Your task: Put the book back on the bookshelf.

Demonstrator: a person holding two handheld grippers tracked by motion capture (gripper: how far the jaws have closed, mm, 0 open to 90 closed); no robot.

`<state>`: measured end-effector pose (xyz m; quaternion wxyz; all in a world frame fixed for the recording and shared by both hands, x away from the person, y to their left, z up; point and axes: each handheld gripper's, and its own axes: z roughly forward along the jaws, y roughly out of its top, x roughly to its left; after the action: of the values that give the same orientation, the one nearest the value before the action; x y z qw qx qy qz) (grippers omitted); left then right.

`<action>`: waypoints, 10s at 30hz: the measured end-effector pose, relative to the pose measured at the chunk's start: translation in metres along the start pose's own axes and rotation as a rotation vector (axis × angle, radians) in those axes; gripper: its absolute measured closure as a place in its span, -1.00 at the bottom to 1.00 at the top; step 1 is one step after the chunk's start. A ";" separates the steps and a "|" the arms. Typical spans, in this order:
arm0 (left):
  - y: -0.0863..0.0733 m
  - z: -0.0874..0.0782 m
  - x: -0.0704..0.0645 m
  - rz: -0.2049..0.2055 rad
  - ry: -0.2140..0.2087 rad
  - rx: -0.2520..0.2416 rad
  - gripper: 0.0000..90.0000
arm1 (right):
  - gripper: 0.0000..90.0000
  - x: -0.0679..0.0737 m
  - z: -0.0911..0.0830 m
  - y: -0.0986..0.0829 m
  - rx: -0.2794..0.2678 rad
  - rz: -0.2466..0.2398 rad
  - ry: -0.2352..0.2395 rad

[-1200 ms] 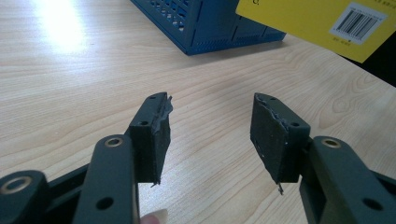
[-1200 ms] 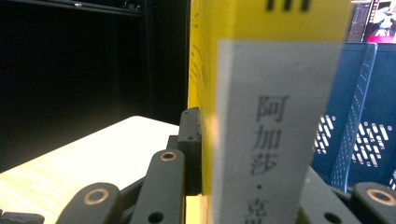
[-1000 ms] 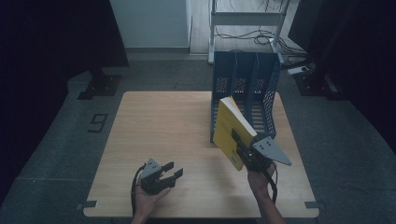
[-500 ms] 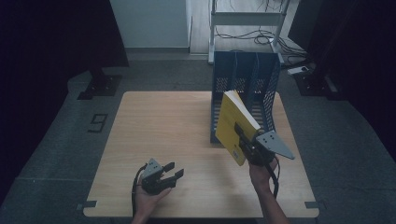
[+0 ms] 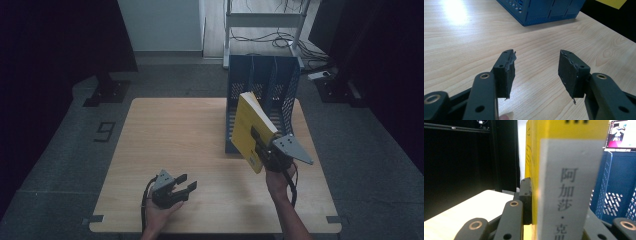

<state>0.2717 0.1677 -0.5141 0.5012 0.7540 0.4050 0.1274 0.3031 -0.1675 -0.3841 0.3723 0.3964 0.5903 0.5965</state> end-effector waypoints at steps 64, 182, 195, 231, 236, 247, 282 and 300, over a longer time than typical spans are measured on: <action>0.001 -0.001 0.001 -0.003 -0.002 -0.003 0.05 | 0.66 -0.006 0.070 0.008 0.050 0.012 -0.105; -0.002 -0.001 0.005 -0.016 -0.010 0.007 0.04 | 0.66 -0.019 0.164 -0.006 0.120 0.024 -0.262; -0.002 -0.002 0.006 -0.020 -0.009 0.004 0.04 | 0.66 -0.023 0.174 -0.007 0.127 0.036 -0.275; -0.006 -0.003 0.015 -0.046 0.001 0.006 0.03 | 0.66 -0.020 0.208 -0.033 0.178 0.024 -0.295; -0.006 -0.003 0.016 -0.050 0.002 0.006 0.03 | 0.66 -0.020 0.212 -0.039 0.190 0.025 -0.300; -0.006 -0.004 0.017 -0.049 0.004 0.003 0.03 | 0.66 -0.019 0.216 -0.049 0.205 0.020 -0.307; -0.007 -0.001 0.012 -0.042 -0.002 0.018 0.03 | 0.62 -0.009 0.188 -0.063 0.264 0.022 -0.259; -0.007 0.001 0.012 -0.043 -0.008 0.026 0.02 | 0.43 -0.013 0.184 -0.052 0.265 0.018 -0.207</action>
<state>0.2759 0.1771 -0.5233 0.4956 0.7521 0.4208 0.1081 0.4751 -0.1025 -0.4386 0.3701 0.5067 0.6186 0.4728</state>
